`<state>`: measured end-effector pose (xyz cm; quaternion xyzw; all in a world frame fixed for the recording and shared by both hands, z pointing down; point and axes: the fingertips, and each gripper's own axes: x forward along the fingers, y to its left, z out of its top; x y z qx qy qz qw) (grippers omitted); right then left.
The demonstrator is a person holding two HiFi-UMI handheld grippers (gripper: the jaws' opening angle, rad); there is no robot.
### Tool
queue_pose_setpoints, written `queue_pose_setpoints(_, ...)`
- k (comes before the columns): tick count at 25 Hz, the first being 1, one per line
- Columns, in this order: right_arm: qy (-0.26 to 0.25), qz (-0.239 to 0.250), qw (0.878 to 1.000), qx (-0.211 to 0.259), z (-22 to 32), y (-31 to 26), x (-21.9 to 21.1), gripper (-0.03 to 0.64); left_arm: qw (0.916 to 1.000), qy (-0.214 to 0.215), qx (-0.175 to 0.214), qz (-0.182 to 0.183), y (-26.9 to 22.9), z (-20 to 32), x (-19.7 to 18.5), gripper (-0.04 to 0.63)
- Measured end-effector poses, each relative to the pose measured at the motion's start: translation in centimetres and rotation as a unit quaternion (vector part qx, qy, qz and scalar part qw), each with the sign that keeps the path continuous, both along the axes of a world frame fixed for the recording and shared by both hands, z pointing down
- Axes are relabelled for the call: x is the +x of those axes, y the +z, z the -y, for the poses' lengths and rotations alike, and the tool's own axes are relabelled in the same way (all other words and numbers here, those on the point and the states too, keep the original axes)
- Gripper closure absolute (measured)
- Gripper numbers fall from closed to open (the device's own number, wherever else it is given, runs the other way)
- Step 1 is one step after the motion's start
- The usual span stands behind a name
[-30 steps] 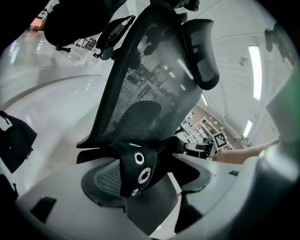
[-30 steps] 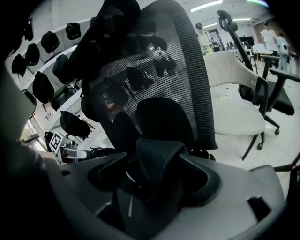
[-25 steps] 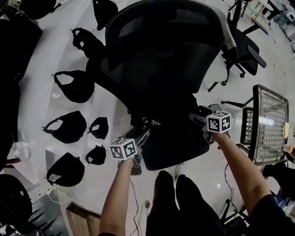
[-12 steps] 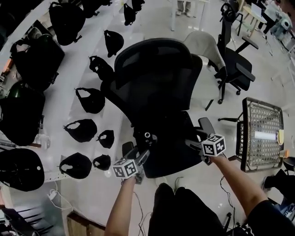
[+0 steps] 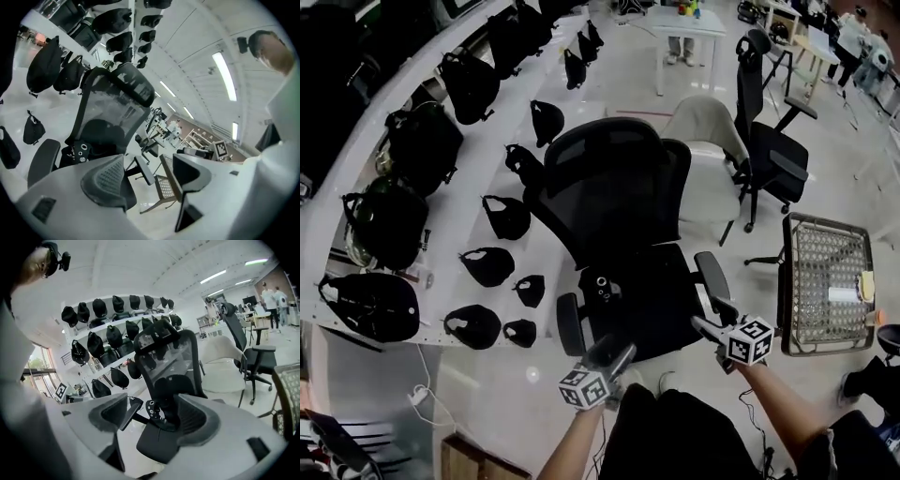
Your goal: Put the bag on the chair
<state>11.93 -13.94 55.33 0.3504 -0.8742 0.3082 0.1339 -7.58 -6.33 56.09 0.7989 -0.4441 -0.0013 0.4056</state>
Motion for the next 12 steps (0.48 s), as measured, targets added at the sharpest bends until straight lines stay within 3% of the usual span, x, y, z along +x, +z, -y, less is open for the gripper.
queue_pose_setpoints(5,0.042,0.025,0.999,-0.022,-5.0,-0.8,2.8,0.31,0.9981,-0.045,0.03,-0.028,-4.1,-4.2,2.5,0.287)
queue_pose_setpoints(8,0.053,0.047,0.997,-0.023,-7.2,-1.8,3.2,0.364,0.9972,-0.063,0.034,-0.018,-5.3,-6.4,3.4,0.291)
queue_pose_setpoints(12,0.038,0.03,0.999,-0.01,-8.8,-3.1,3.0,0.418,0.9972,-0.036,0.06,0.029,-6.9,-8.9,4.6,0.413)
